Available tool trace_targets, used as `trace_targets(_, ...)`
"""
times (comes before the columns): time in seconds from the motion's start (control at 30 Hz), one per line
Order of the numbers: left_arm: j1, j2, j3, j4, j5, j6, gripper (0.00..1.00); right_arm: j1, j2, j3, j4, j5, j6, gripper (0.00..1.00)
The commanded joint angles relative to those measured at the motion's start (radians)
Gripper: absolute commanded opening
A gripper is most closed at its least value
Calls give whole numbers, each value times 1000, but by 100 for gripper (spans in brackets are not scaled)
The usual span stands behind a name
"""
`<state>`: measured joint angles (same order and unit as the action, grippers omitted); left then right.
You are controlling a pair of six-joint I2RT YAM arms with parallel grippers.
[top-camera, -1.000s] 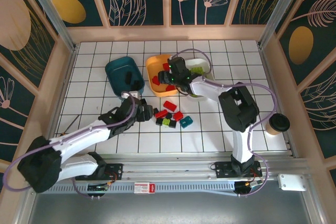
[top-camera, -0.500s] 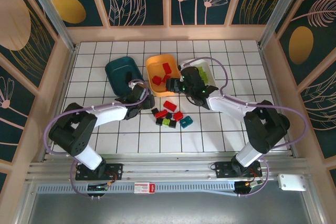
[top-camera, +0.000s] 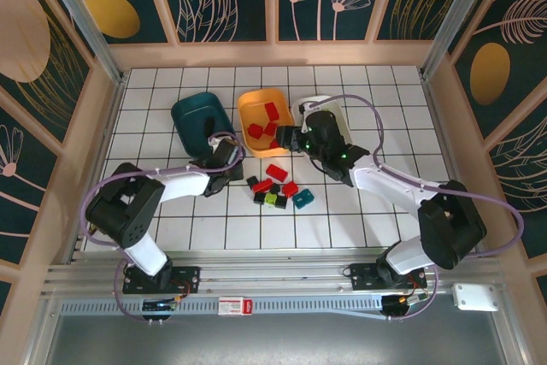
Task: Sort the legos into containers by color
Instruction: Pick up the lego from the center of the table, then place the lego in the container.
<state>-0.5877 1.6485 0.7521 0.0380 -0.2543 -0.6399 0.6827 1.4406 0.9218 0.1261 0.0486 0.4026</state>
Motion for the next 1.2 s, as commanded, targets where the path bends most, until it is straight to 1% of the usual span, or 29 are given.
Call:
trace_targets(0.0,1,-142,-18,-27,41,-24,26,5,-44,-31,30,22,24,64)
trace_targets(0.1,6,-272,19,-82,3,-11,30,6,-63,-58,42,13,34,64)
trace_targets(0.17,43,-307,72,-122,-17,13,32,8,-68,-74,45,5,42,64)
trace_targets(0.2,77,-303,104,-141,-8,22,32,11,-69,-79,44,2,44,64)
trace_targets(0.3,193,-222,186,-150,53,40,31,19,-74,-97,41,5,50,64)
trace_targets(0.4,268,-105,268,-149,80,50,30,24,-86,-111,30,10,53,64)
trace_targets(0.43,283,-71,288,-144,81,50,32,25,-95,-119,26,11,53,64)
trace_targets(0.47,299,-44,305,-142,80,48,36,25,-104,-125,22,13,54,64)
trace_targets(0.6,336,46,384,-156,100,52,67,28,-149,-157,5,11,61,65)
trace_targets(0.63,335,52,399,-162,111,55,72,28,-159,-163,1,11,62,65)
trace_targets(0.7,334,29,400,-156,152,52,78,29,-180,-177,-6,11,63,65)
trace_targets(0.77,331,-29,363,-133,194,39,82,29,-194,-189,-12,4,66,66)
trace_targets(0.83,304,-108,308,-118,214,36,83,32,-200,-200,-17,-8,68,66)
trace_targets(1.0,157,-271,119,-117,213,26,83,41,-203,-230,-22,-9,77,66)
trace_targets(1.17,15,-367,-76,-58,258,-13,83,47,-203,-251,-20,-7,88,66)
